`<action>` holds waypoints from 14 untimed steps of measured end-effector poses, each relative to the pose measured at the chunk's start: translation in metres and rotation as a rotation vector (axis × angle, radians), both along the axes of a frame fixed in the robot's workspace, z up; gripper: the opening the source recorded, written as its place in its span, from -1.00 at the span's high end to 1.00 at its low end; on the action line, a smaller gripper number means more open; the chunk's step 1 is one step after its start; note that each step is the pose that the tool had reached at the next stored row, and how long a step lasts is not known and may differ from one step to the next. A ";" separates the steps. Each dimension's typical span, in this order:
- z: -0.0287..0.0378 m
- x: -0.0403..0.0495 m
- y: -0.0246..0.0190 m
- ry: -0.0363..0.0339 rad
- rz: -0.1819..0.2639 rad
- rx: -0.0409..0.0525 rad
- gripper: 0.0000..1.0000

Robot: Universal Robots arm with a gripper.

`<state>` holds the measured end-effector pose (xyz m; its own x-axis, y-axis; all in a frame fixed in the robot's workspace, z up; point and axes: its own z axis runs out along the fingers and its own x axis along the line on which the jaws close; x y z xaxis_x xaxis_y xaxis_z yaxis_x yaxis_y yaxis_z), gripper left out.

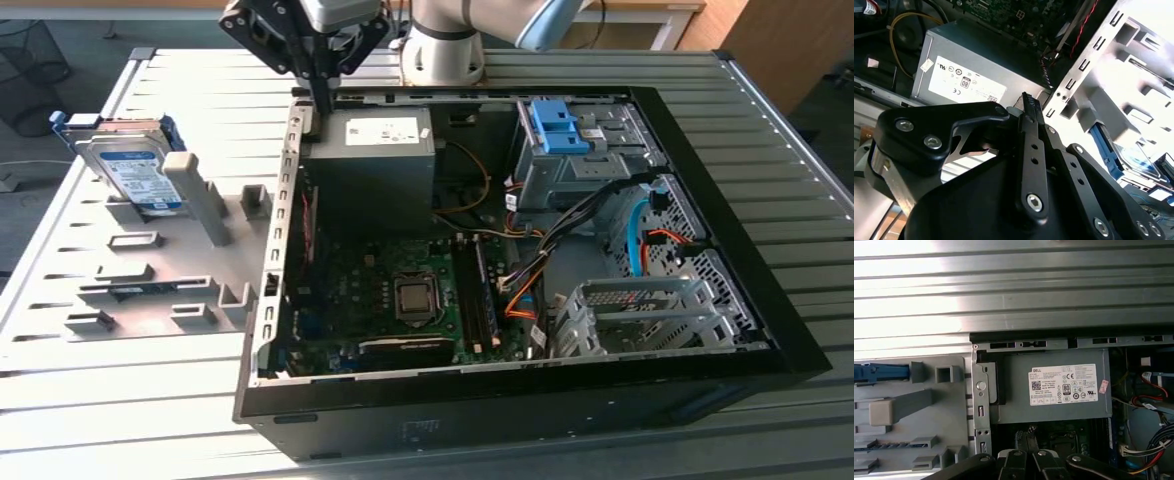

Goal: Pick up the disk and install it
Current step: 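Reach for the disk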

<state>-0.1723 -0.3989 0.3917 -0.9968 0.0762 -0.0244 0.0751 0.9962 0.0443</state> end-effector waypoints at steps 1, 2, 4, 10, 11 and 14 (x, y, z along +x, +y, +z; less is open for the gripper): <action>0.0000 -0.0003 0.0000 0.0000 0.000 0.0000 0.79; -0.0001 -0.0007 0.0000 0.0000 0.000 0.0000 0.79; -0.0001 -0.0013 0.0000 0.0000 0.000 0.0000 0.79; -0.0002 -0.0034 0.0000 0.0000 0.000 0.0000 0.79; -0.0003 -0.0037 0.0000 0.0000 0.000 0.0001 0.79; -0.0003 -0.0047 0.0000 0.0000 0.000 0.0000 0.79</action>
